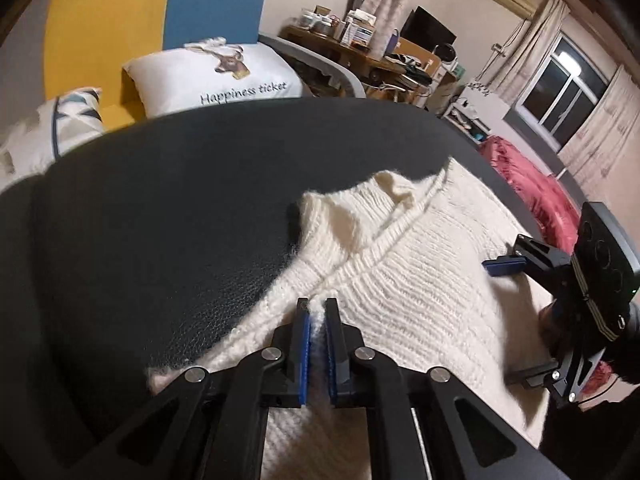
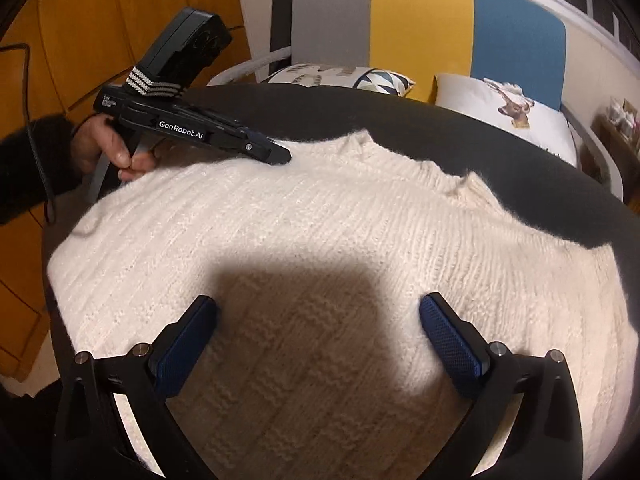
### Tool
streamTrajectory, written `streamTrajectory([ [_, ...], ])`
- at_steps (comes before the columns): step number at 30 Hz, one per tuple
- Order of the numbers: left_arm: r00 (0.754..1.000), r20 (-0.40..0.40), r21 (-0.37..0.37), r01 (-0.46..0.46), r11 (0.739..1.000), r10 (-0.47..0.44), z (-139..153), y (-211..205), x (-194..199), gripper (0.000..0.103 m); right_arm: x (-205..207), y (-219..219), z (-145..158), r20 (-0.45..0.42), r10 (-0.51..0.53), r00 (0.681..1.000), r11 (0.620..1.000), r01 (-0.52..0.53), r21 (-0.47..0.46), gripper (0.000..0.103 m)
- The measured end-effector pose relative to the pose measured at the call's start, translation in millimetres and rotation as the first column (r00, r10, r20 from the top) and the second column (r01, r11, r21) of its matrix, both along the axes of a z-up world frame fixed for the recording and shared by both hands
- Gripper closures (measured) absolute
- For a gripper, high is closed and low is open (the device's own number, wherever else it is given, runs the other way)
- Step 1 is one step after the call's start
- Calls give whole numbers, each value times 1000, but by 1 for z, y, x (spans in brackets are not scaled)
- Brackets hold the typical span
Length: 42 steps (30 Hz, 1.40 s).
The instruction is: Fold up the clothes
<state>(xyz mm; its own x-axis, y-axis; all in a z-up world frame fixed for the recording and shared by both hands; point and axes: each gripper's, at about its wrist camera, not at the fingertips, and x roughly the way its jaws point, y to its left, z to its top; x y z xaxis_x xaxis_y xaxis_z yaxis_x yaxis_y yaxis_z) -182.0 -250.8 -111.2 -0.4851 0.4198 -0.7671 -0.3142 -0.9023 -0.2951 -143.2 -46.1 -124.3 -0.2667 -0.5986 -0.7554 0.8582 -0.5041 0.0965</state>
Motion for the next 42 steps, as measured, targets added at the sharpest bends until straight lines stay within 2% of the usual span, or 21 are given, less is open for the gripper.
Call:
streamTrajectory([
  [2, 999, -33, -1, -27, 1000, 27, 13, -8, 9, 82, 1, 0, 0, 1, 2, 1000, 1000, -2, 0, 0],
  [5, 982, -64, 27, -174, 984, 176, 36, -52, 23, 78, 5, -1, 4, -4, 5, 1000, 1000, -5, 20, 0],
  [6, 976, -62, 13, -210, 978, 211, 40, -63, 29, 78, 7, -2, 6, -7, 7, 1000, 999, -7, 31, 0],
  [8, 971, -35, 22, -237, 971, 238, 41, -78, 44, 77, 12, -3, 19, 1, 32, 999, 999, -32, -2, 0],
  [11, 974, 12, 61, -228, 972, 228, 38, -85, 63, 74, 22, -10, 40, -5, 88, 996, 992, -88, -87, 0],
  [14, 981, 67, 20, -184, 983, 182, 23, -71, 68, 70, 25, -27, 48, -6, 123, 992, 986, -123, -112, 0],
  [16, 980, 115, 13, -164, 986, 162, 10, -65, 66, 69, 27, -40, 42, -8, 128, 992, 988, -129, -90, 0],
  [19, 979, 114, 48, -175, 983, 169, 8, -67, 61, 68, 28, -53, 25, -1, 127, 992, 991, -127, -28, 0],
  [20, 980, 104, 38, -175, 984, 170, 10, -66, 59, 68, 29, -56, 17, 3, 130, 992, 992, -130, -4, 0],
  [22, 982, 71, -21, -175, 984, 176, 14, -60, 55, 68, 31, -56, 1, -14, 135, 991, 991, -135, 16, 0],
  [23, 983, 49, -71, -175, 982, 179, 15, -55, 53, 74, 33, -55, -2, -38, 137, 990, 991, -137, 6, 0],
  [24, 985, -14, -140, -174, 975, 174, 20, -45, 53, 99, 33, -54, -2, -39, 137, 990, 991, -137, -3, 0],
  [27, 972, -154, -310, -216, 926, 176, 28, -24, 59, 100, 28, -50, -3, -14, 133, 991, 991, -133, -33, 0],
  [28, 967, -158, -325, -242, 914, 200, 24, -26, 60, 100, 27, -48, -3, -5, 134, 991, 990, -134, -49, 0],
  [32, 931, -96, -289, -365, 885, 352, -2, -49, 64, 103, 14, -39, -4, 69, 138, 988, 983, -128, -132, 0],
  [33, 925, -71, -227, -379, 897, 373, -1, -57, 66, 100, 11, -37, -3, 89, 139, 986, 980, -125, -152, 0],
  [35, 919, -33, -95, -395, 914, 394, 7, -73, 71, 84, 6, -33, -2, 121, 145, 982, 975, -121, -187, 0],
  [38, 950, -78, -39, -305, 952, 301, 34, -71, 71, 80, 2, -31, -1, 148, 152, 977, 969, -118, -217, 0],
  [40, 986, -92, -5, -140, 990, 139, 53, -53, 69, 75, 0, -30, 0, 163, 156, 974, 966, -115, -233, 0],
  [41, 993, -106, -32, -61, 998, 57, 60, -39, 66, 72, -1, -30, 0, 168, 157, 973, 964, -115, -238, 0],
  [42, 992, -123, -93, 24, 995, -36, 65, -20, 60, 71, -2, -30, 0, 174, 160, 972, 963, -114, -245, 0],
])
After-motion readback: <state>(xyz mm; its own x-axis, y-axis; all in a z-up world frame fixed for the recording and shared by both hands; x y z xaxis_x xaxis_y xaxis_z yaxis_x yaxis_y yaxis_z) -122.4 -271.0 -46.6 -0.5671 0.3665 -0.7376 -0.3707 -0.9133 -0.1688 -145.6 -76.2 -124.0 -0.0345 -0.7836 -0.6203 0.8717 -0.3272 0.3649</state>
